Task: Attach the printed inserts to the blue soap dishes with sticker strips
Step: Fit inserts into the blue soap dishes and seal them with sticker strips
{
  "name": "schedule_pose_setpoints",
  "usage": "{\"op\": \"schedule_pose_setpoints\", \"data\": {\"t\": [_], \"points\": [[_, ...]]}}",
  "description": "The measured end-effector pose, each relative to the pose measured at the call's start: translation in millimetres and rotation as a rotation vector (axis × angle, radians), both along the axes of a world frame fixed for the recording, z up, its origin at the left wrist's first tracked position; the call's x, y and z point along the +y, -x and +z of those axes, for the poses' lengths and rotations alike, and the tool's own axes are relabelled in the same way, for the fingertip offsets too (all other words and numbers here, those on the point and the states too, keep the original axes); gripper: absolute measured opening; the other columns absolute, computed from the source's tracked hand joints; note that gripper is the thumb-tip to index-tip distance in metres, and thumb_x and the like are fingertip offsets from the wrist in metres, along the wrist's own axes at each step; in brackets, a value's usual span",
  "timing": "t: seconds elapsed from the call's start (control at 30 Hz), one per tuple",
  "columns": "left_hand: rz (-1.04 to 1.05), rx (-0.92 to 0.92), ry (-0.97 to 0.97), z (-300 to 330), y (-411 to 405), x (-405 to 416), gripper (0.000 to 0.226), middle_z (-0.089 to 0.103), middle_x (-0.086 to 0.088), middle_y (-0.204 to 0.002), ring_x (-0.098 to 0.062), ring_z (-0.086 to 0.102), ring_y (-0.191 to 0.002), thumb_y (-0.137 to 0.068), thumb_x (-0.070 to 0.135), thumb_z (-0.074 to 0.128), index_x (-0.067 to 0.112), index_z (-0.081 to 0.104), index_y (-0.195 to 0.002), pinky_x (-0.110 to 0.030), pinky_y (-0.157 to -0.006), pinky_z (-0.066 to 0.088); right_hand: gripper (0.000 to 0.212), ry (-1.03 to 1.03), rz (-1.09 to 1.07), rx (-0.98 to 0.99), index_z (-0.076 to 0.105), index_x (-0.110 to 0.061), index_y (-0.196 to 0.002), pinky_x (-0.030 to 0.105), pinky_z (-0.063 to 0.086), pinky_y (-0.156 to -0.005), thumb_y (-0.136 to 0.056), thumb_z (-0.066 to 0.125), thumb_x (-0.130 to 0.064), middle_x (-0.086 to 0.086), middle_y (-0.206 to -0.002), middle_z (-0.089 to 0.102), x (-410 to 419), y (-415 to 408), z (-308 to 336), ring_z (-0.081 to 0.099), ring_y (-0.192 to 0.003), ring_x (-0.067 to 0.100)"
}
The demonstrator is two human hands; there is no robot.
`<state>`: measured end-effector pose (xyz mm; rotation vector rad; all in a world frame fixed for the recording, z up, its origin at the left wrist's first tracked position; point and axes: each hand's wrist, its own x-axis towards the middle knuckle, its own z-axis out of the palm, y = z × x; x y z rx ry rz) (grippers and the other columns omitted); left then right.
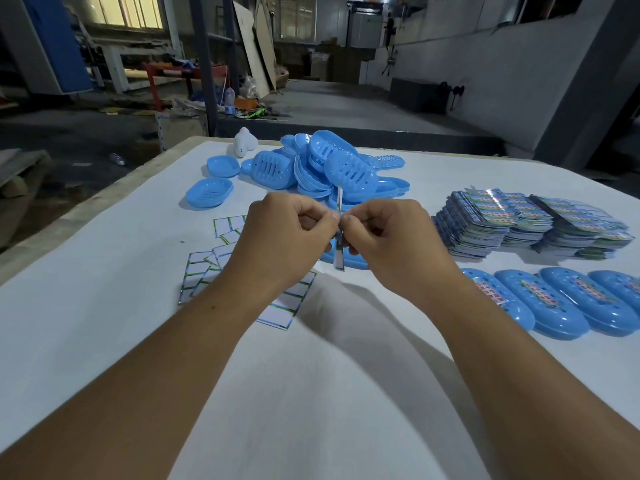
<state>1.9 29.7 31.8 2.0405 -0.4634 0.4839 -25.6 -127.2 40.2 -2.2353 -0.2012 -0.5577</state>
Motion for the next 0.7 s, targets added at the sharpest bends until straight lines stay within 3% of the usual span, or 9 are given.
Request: {"op": "schedule_pose_setpoints", "data": {"t": [0.17,0.37,0.5,0.57,0.7], "points": [[0.009,-0.017,-0.005,1,2,0,0.022,0.069,0.023,-0.06,0.006,0.067,-0.058,-0.087,0.029,0.068,0.037,0.068,-0.067,-0.013,-0.055,0.054,0.021,0.023,-0.005,0.006,0.074,-0.022,-0.076,0.044,0.057,-0.071,-0.094,0.062,-0.023,0.001,-0.069,0.072,1,0,-1,0.068,-0.07,0.023],[0.05,0.017,-0.003,0,-1,0,0.013,0.069,0.018,-0.06,0.002,0.067,-0.059,-0.085,0.03,0.069,0.025,0.076,-0.074,-0.025,-0.064,0.058,0.021,0.035,-0.006,0.004,0.074,-0.019,-0.076,0.042,0.057,-0.068,-0.093,0.063,-0.023,0.004,-0.068,0.071,1,0,-1,0.066,-0.068,0.024],[0.059,0.229,0.13,-2,-10,2,0.008,0.074,0.011,-0.074,-0.001,0.068,-0.067,-0.089,0.034,0.07,0.027,0.072,-0.091,-0.023,-0.068,0.056,0.025,-0.132,-0.014,0.01,0.068,-0.005,-0.076,0.047,0.053,-0.059,-0.094,0.056,-0.018,0.015,-0.069,0.066,-2,-2,1,0.05,-0.057,0.017],[0.005,0.367,0.253,0,-12,3,0.01,0.075,0.009,-0.071,0.0,0.067,-0.06,-0.093,0.029,0.067,0.026,0.072,-0.084,-0.022,-0.063,0.057,0.026,-0.163,-0.027,0.042,0.066,-0.002,-0.079,0.051,0.055,-0.061,-0.094,0.053,-0.02,0.016,-0.072,0.066,-5,-4,1,0.051,-0.061,0.015],[-0.04,0.426,0.335,3,-12,4,0.014,0.076,0.006,-0.074,0.0,0.066,-0.062,-0.092,0.026,0.067,0.021,0.077,-0.082,-0.023,-0.059,0.051,0.028,-0.162,-0.077,0.112,0.065,-0.003,-0.077,0.056,0.056,-0.067,-0.092,0.053,-0.023,0.015,-0.075,0.069,-9,-8,-2,0.059,-0.066,0.028]]}}
